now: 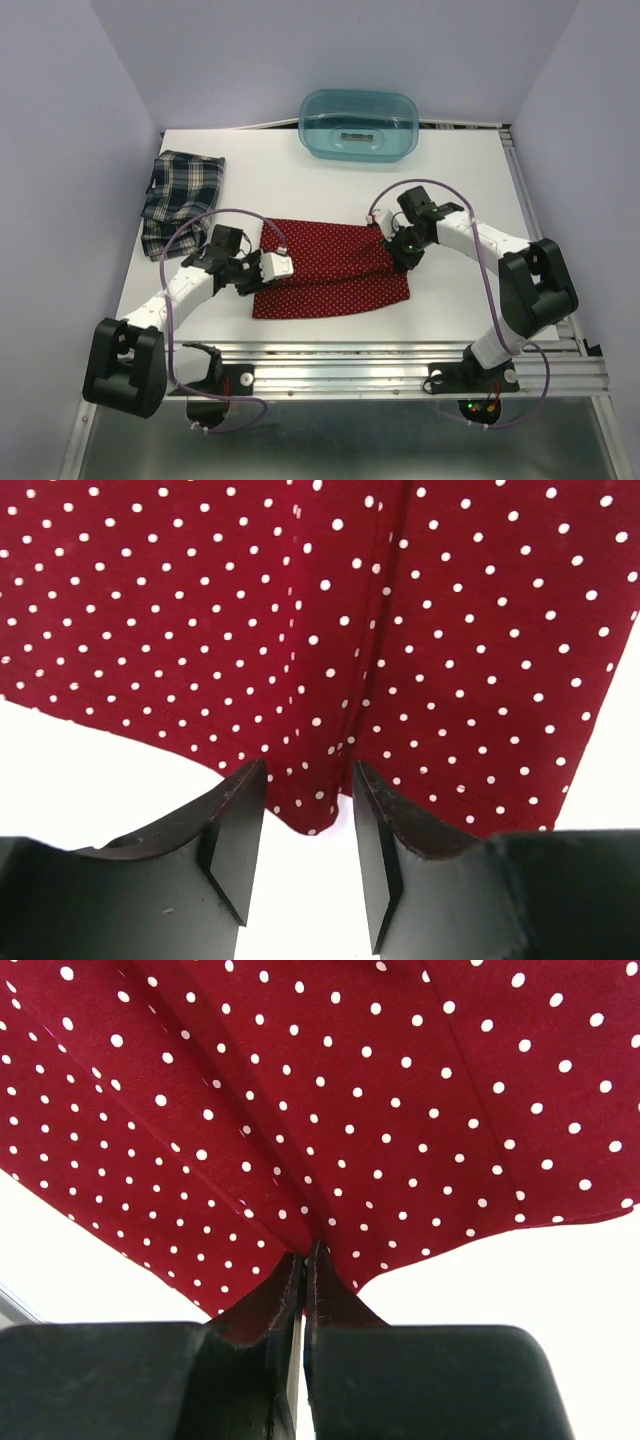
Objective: Fold and stack the skirts
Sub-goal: Fold the skirt
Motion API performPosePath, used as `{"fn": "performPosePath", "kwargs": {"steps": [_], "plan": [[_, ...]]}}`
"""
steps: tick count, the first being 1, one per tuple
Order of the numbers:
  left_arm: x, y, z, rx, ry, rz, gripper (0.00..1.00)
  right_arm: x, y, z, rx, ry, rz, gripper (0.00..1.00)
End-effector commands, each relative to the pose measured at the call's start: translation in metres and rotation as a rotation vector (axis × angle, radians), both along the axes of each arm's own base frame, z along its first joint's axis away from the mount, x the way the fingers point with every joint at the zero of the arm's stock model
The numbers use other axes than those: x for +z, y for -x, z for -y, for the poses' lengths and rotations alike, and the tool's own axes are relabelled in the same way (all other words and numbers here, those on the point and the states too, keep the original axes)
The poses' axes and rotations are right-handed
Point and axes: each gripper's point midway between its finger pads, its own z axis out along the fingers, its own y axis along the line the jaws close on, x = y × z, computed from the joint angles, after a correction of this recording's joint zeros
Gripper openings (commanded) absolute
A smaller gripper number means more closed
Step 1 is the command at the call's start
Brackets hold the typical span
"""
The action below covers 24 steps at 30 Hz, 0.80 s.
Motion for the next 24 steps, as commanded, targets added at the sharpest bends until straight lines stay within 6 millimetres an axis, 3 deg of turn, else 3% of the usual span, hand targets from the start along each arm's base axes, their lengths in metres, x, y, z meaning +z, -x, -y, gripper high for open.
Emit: {"fn": "performPosePath", "kwargs": {"steps": [1,7,17,20,24], "plan": [[0.011,-0.007,0.003,-0.019,-0.007,0.027,0.51,0.001,0.003,0.001,0.007,0.008,0.02,0.01],[0.005,-0.006,0.004,-0.034,-0.037,-0.002,0.49,-0.001,0.005,-0.001,0.019,0.013,0.015,0.01],[-0.001,-0.002,0.001,-0.052,-0.081,-0.061,0.03,0.008,-0.004,-0.002,0.017,0.017,0.045,0.01],[0.014,-0.005,0.004,-0.047,-0.066,-0.055,0.0,0.017,-0.009,-0.001,0.014,0.025,0.064,0.01],[0.051,-0.008,0.007,-0.037,-0.029,0.004,0.0,0.041,-0.014,0.004,0.035,0.04,0.127,0.01]]}}
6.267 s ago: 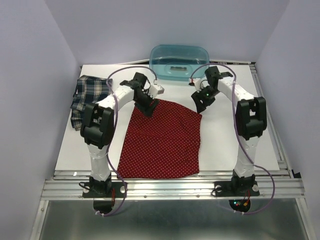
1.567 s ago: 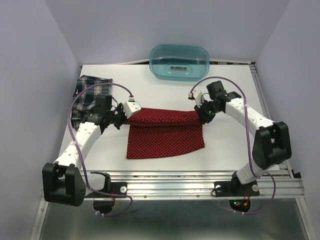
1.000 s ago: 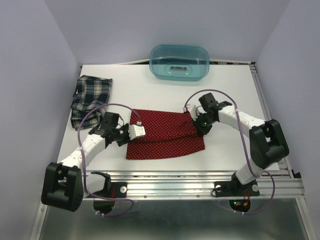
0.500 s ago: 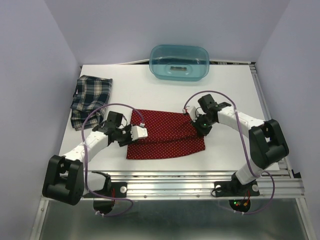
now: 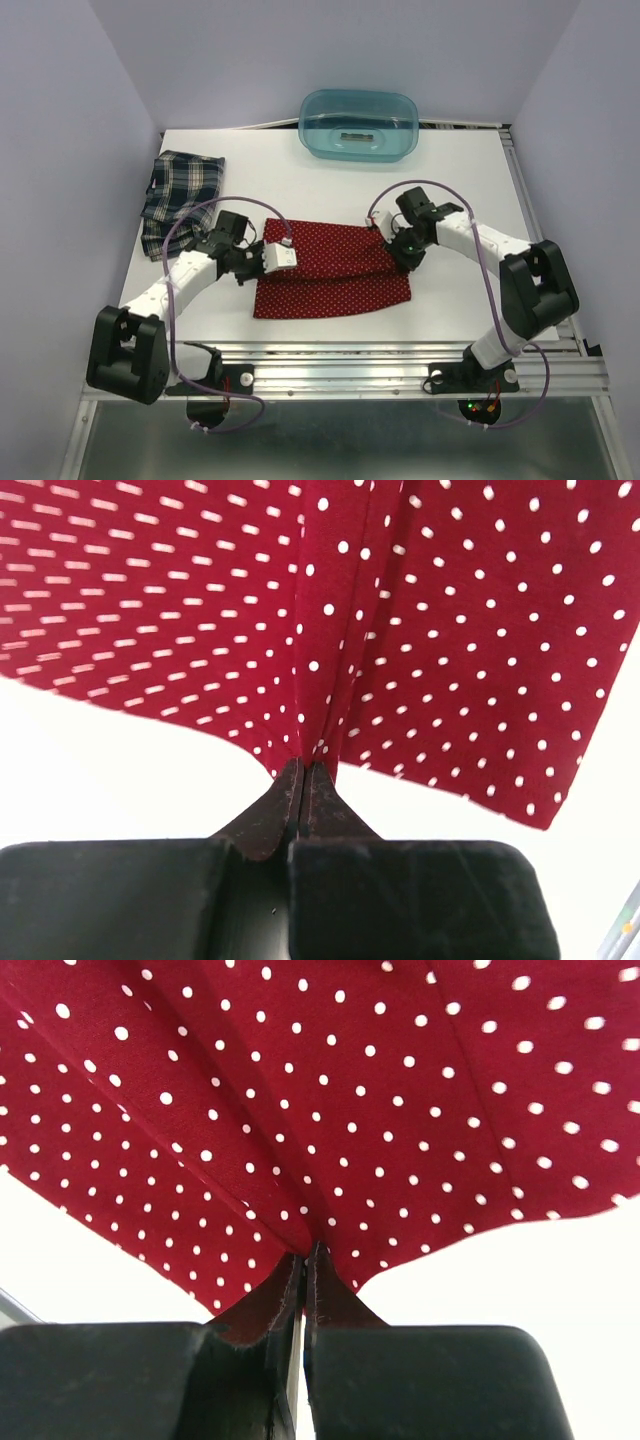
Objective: Fold and stack the skirts
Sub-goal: Fold the skirt
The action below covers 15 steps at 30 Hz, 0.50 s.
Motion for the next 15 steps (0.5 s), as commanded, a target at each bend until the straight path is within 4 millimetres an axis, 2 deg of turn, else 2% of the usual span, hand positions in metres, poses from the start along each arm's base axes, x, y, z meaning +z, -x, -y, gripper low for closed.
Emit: {"fn": "performPosePath", "kwargs": {"steps": [1,3,5,8,12,15], "plan": [[0.045,0.004,0.005,-0.002,0.048,0.046,0.0,0.051,-0.015,-0.001,0.032,-0.006,0.129,0.01],[0.054,0.01,0.005,-0.007,0.057,0.059,0.0,0.057,-0.009,0.002,0.042,-0.001,0.117,0.01],[0.054,0.021,0.003,-0.012,0.049,0.034,0.0,0.063,-0.005,0.004,0.049,-0.003,0.126,0.01],[0.048,0.034,0.0,-0.017,0.036,0.006,0.0,0.055,0.007,0.01,0.053,0.012,0.102,0.01],[0.039,0.047,-0.004,-0.032,0.017,-0.026,0.0,0.047,0.022,0.006,0.058,-0.017,0.055,0.01],[0.03,0.061,-0.004,-0.058,0.009,-0.072,0.0,0.025,0.034,0.005,0.061,-0.014,0.021,0.01]]}}
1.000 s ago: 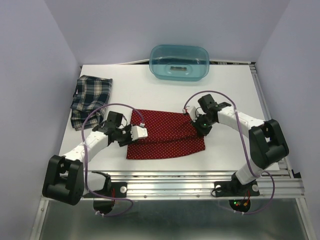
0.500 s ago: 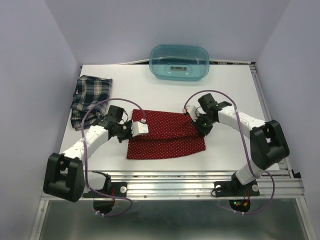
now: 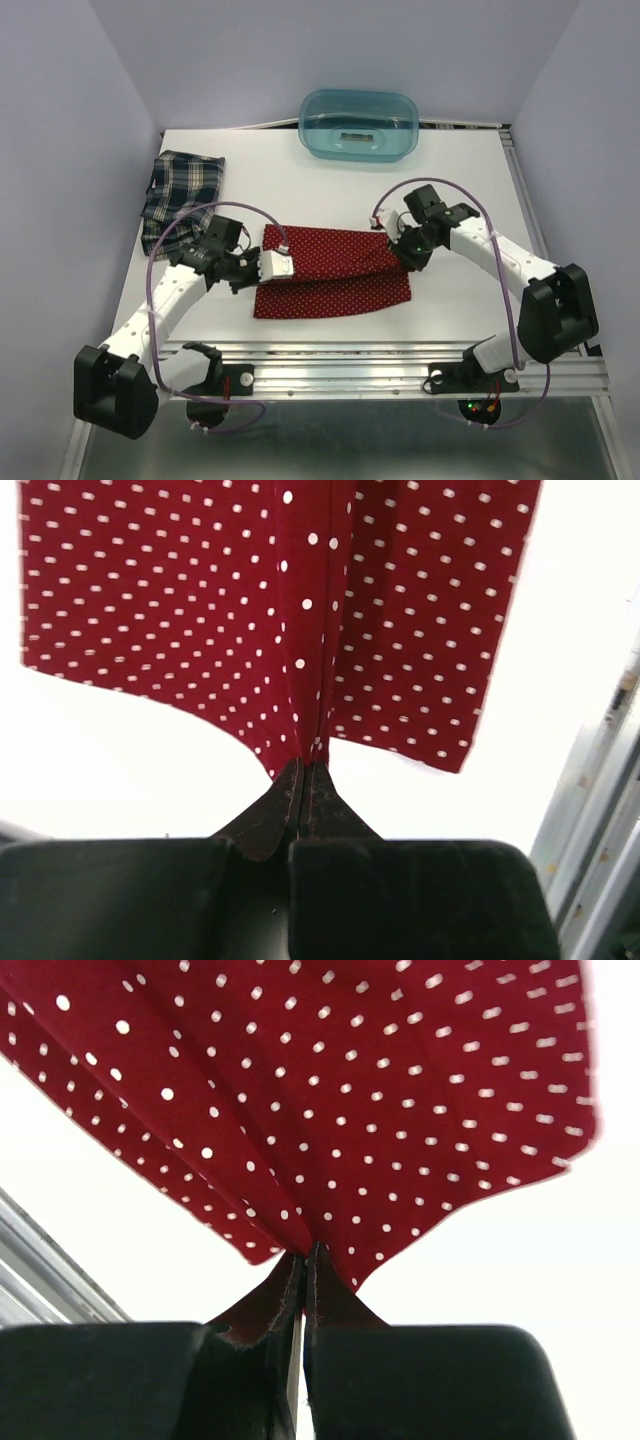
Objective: Fold and stack the skirts
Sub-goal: Fold the skirt
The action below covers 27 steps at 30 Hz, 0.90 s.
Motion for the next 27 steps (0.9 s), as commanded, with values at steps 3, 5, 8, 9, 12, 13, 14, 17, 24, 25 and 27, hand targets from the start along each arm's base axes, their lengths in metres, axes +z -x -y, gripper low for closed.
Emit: {"fn": "performPosePath", "kwargs": {"steps": [3,5,8,9,12,13,14,17,24,25,27], "plan": [[-0.024,0.041,-0.004,-0.046,-0.036,-0.121,0.0,-0.032,0.026,0.0,0.019,0.015,-0.073,0.01],[-0.03,0.042,-0.005,-0.045,-0.043,-0.112,0.0,-0.043,0.029,-0.001,0.028,0.024,-0.091,0.01],[-0.039,0.042,-0.007,-0.025,-0.057,-0.112,0.0,-0.048,0.027,-0.001,0.026,0.031,-0.093,0.01],[-0.041,0.039,-0.007,-0.018,-0.061,-0.113,0.0,-0.048,0.026,-0.001,0.027,0.034,-0.094,0.01],[-0.041,0.033,-0.008,-0.007,-0.074,-0.104,0.0,-0.042,0.023,-0.002,0.029,0.03,-0.081,0.01],[-0.04,0.03,-0.009,-0.007,-0.08,-0.092,0.0,-0.038,0.022,-0.002,0.029,0.032,-0.075,0.01],[-0.039,0.029,-0.009,-0.007,-0.079,-0.091,0.0,-0.038,0.023,0.0,0.028,0.038,-0.077,0.01],[-0.025,0.023,-0.006,-0.011,-0.073,-0.066,0.0,-0.02,0.014,-0.002,0.026,0.033,-0.03,0.01],[0.006,0.033,-0.004,-0.056,-0.05,-0.068,0.0,0.008,0.017,-0.001,0.042,0.017,-0.005,0.01],[0.006,0.037,-0.005,-0.061,-0.056,-0.078,0.0,0.008,0.019,0.0,0.047,0.023,-0.009,0.01],[0.005,0.04,-0.007,-0.073,-0.068,-0.078,0.0,0.001,0.026,0.005,0.056,0.038,-0.026,0.01]]}}
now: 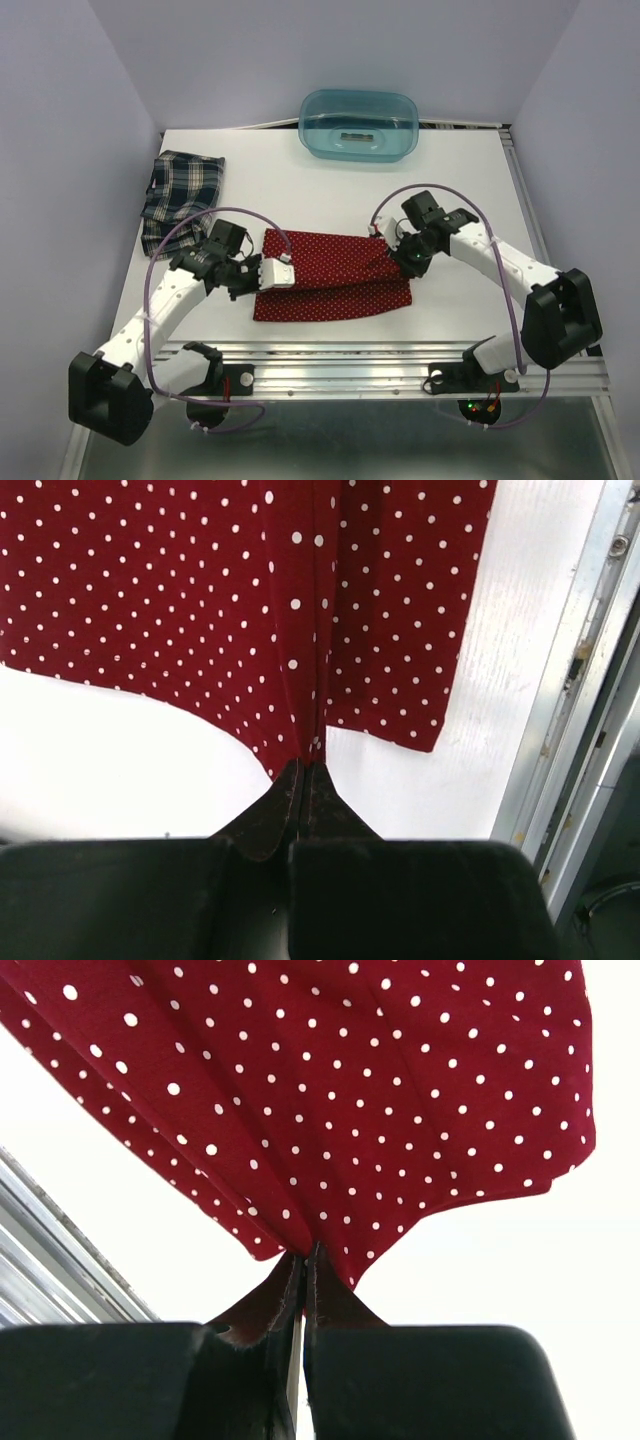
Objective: Fold and stack the skirts
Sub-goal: Fold the skirt
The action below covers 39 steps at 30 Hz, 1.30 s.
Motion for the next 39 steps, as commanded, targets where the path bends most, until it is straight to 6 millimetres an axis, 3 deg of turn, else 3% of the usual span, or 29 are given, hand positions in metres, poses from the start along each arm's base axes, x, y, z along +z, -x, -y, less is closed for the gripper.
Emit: {"fn": "performPosePath", "kwargs": {"steps": [1,7,8,10,11,12,14,15,20,22,24,26,28,34,39], "plan": [[0.007,0.019,-0.006,-0.041,-0.022,-0.038,0.0,0.007,0.007,0.007,0.029,0.027,0.006,0.01],[-0.001,0.025,-0.009,-0.076,-0.05,-0.073,0.0,-0.014,0.019,-0.004,0.048,0.01,-0.054,0.02],[-0.002,0.027,-0.009,-0.083,-0.053,-0.076,0.0,-0.015,0.02,-0.005,0.048,0.009,-0.06,0.05],[-0.005,0.029,-0.01,-0.089,-0.058,-0.078,0.22,-0.018,0.023,-0.007,0.066,0.012,-0.077,0.19],[-0.005,0.031,-0.009,-0.096,-0.054,-0.079,0.32,-0.018,0.024,-0.007,0.08,0.011,-0.08,0.38],[-0.004,0.032,-0.008,-0.105,-0.051,-0.075,0.4,-0.017,0.025,-0.007,0.084,0.011,-0.084,0.43],[-0.004,0.035,-0.008,-0.114,-0.049,-0.074,0.48,-0.008,0.023,-0.008,0.098,0.0,-0.062,0.6],[-0.003,0.035,-0.008,-0.114,-0.049,-0.073,0.52,-0.004,0.023,-0.009,0.101,-0.005,-0.053,0.64],[0.012,0.021,0.002,-0.059,-0.008,-0.046,0.55,0.039,0.001,-0.025,0.064,-0.073,0.029,0.64],[0.024,-0.004,0.014,-0.001,0.044,0.004,0.54,0.049,-0.013,-0.036,0.038,-0.109,0.056,0.62],[0.03,-0.023,0.022,0.066,0.077,0.025,0.52,0.047,-0.03,-0.047,0.0,-0.126,0.044,0.59],[0.032,-0.05,0.035,0.165,0.122,0.015,0.5,0.035,-0.042,-0.06,-0.029,-0.136,-0.008,0.54],[0.029,-0.061,0.045,0.249,0.161,-0.03,0.49,0.024,-0.052,-0.064,-0.039,-0.122,-0.022,0.51],[-0.021,-0.065,0.058,0.329,0.119,-0.245,0.43,-0.022,-0.079,-0.058,-0.04,-0.013,-0.002,0.49],[-0.049,-0.073,0.059,0.411,0.072,-0.319,0.41,-0.053,-0.065,-0.036,-0.01,0.091,-0.03,0.47]]}}
